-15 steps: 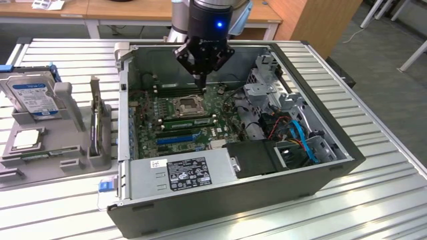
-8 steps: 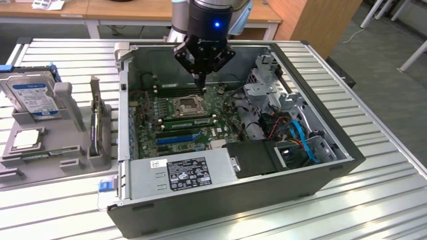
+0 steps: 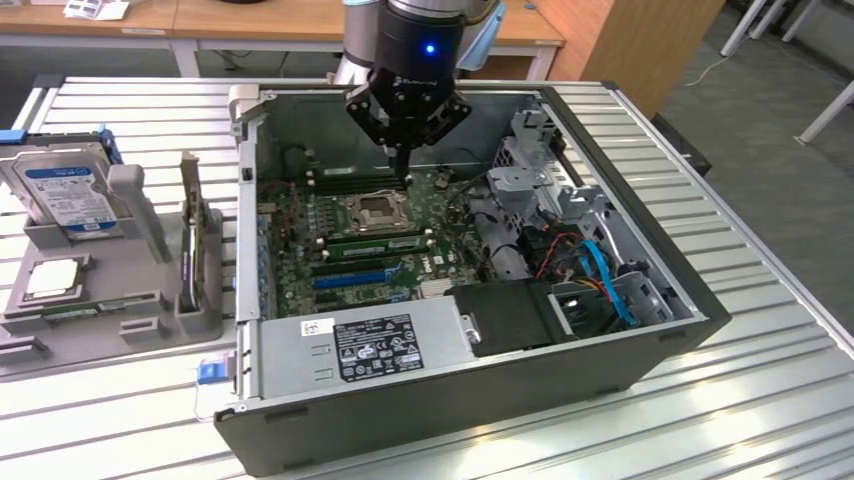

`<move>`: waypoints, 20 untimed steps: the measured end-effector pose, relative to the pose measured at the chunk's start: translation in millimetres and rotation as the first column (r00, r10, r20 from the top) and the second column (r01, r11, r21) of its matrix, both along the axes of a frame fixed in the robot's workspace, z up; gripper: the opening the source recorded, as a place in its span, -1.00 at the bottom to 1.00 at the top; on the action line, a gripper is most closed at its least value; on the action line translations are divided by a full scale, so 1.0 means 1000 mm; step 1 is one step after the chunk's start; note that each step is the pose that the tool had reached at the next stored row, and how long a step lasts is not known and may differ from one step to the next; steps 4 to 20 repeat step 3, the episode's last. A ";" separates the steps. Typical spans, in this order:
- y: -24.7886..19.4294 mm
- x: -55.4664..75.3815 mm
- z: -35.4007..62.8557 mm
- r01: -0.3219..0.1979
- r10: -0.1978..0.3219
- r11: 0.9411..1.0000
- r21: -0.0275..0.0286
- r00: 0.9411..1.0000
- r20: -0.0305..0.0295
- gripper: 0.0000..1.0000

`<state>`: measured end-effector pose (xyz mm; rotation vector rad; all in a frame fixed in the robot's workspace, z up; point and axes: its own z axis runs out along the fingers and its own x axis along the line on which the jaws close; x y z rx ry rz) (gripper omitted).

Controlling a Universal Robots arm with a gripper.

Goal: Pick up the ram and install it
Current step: 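Press down the ram until it locks into place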

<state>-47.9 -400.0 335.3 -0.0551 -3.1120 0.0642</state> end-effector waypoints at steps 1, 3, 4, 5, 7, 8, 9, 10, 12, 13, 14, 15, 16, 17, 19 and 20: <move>0.0000 0.000 0.0000 0.003 -0.003 1.000 0.000 1.000 0.000 -0.79; 0.0000 0.000 0.0000 0.003 -0.003 1.000 0.000 1.000 0.000 -0.79; 0.0000 0.000 0.0000 0.003 -0.003 1.000 0.000 1.000 0.000 -0.79; 0.0000 0.000 0.0000 0.003 -0.003 1.000 0.000 1.000 0.000 -0.79; 0.0000 0.000 0.0000 0.003 -0.003 1.000 0.000 1.000 0.000 -0.79; 0.0000 0.000 0.0000 0.003 -0.003 1.000 0.000 1.000 0.000 -0.79; 0.0000 0.000 0.0000 0.003 -0.003 1.000 0.000 1.000 0.000 -0.79; 0.0000 0.000 0.0000 0.003 -0.003 1.000 0.000 1.000 0.000 -0.79; 0.0000 0.000 0.0000 0.003 -0.003 1.000 0.000 1.000 0.000 -0.79; 0.0000 0.000 0.0000 0.003 -0.003 1.000 0.000 1.000 0.000 -0.79; 0.0000 0.000 0.0000 0.003 -0.003 1.000 0.000 1.000 0.000 -0.79; 0.0000 0.000 0.0000 0.003 -0.003 1.000 0.000 1.000 0.000 -0.79; 0.0000 0.000 0.0000 0.003 -0.003 1.000 0.000 1.000 0.000 -0.79; 0.0000 0.000 0.0000 0.003 -0.003 1.000 0.000 1.000 0.000 -0.79; 0.0000 0.000 0.0000 0.003 -0.003 1.000 0.000 1.000 0.000 -0.79; 0.0000 0.000 0.0000 0.003 -0.003 1.000 0.000 1.000 0.000 -0.79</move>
